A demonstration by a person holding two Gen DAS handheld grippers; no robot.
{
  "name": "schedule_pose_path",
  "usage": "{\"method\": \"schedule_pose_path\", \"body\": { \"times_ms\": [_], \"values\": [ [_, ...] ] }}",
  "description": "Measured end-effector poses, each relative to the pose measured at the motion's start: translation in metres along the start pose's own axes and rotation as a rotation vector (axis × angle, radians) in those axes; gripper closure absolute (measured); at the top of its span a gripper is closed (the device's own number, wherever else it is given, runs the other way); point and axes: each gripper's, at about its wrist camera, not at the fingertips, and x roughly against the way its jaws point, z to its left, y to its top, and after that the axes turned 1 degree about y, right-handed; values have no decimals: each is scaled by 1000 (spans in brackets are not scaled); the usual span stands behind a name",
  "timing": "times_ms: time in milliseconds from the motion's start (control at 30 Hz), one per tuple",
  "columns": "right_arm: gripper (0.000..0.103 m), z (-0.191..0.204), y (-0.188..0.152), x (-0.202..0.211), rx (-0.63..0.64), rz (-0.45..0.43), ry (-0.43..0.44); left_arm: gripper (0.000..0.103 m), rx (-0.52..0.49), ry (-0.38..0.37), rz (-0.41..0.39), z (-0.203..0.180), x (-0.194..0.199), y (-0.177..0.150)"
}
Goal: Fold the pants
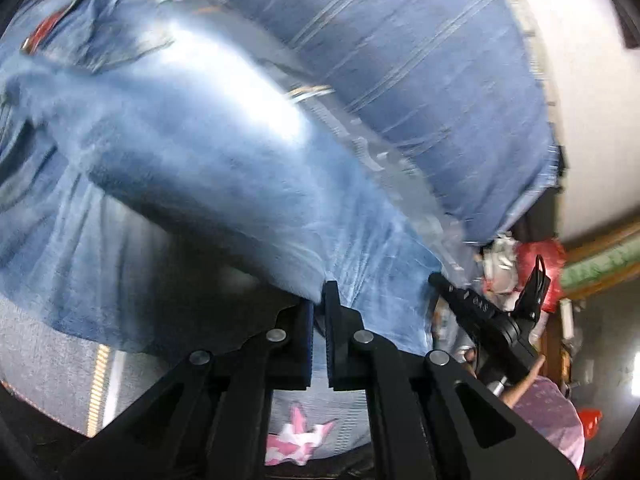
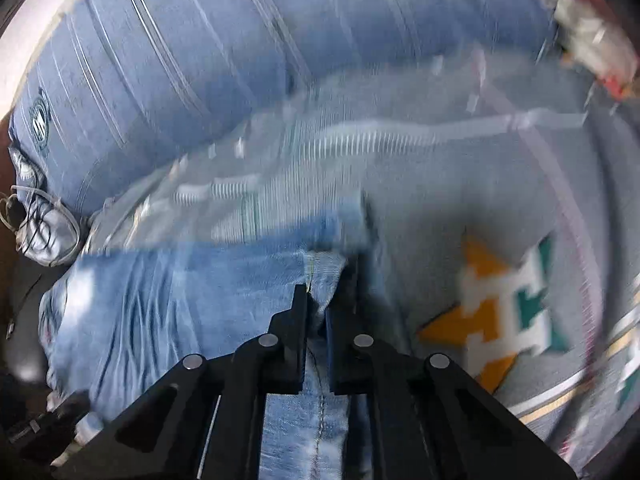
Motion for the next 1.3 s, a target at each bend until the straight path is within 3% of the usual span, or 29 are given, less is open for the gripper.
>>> {"method": "schedule_pose_path", "body": {
  "times_ms": [67, 133, 200, 267, 333, 400, 433, 533, 567, 600, 733, 800, 867, 900, 933, 1000, 1133, 1167, 1200, 1300],
  "values": [
    [99, 3, 11, 21, 8, -116, 28, 99, -47, -87, -46, -13, 14, -3],
    [98, -2, 22, 28, -8, -168, 32, 99, -81, -110, -62, -21, 18, -6],
    [97, -10, 31, 9, -33, -109, 46, 99, -89, -53, -8, -23, -1, -10],
    [90, -27, 33, -31, -103, 25, 37, 99, -69, 23, 55, -15, -25, -13],
    [88, -40, 35, -33, -177, 47, 96, 99, -43, 72, 116, -5, -45, -16],
    [54, -47, 35, -15, -224, -1, 139, 99, -10, 77, 152, 2, -53, -19],
    [50, -55, 30, 4, -260, -46, 162, 99, -20, 84, 150, 1, -53, -20],
    [51, -67, 8, 37, -276, -75, 240, 99, -54, 93, 132, -8, -50, -20],
    [57, -65, -2, 43, -266, -68, 234, 99, -56, 99, 131, -10, -49, -20],
    [64, -63, -10, 48, -256, -61, 222, 99, -56, 106, 132, -10, -49, -20],
    [70, -62, -37, 56, -207, -8, 158, 99, -47, 107, 137, -11, -50, -19],
    [79, -57, -45, 51, -188, 28, 131, 99, -63, 111, 129, -14, -49, -20],
    [79, -48, -45, 42, -146, 74, 116, 99, -81, 110, 117, -14, -47, -22],
    [86, -43, -45, 34, -131, 112, 80, 99, -87, 112, 114, -13, -46, -22],
    [87, -43, -49, 32, -121, 121, 51, 99, -88, 109, 114, -14, -47, -23],
    [88, -35, -47, 41, -81, 72, 49, 100, -99, 78, 112, -14, -43, -23],
    [89, -33, -45, 84, -57, -148, 14, 101, -179, -58, 18, -38, -12, -27],
    [89, -35, -44, 87, -61, -165, 19, 101, -194, -61, 8, -43, -9, -28],
    [89, -39, -44, 84, -63, -146, 21, 101, -199, -54, 16, -45, -10, -29],
    [88, -43, -46, 42, -87, 60, 25, 102, -176, 13, 141, -36, -41, -34]
  ]
}}
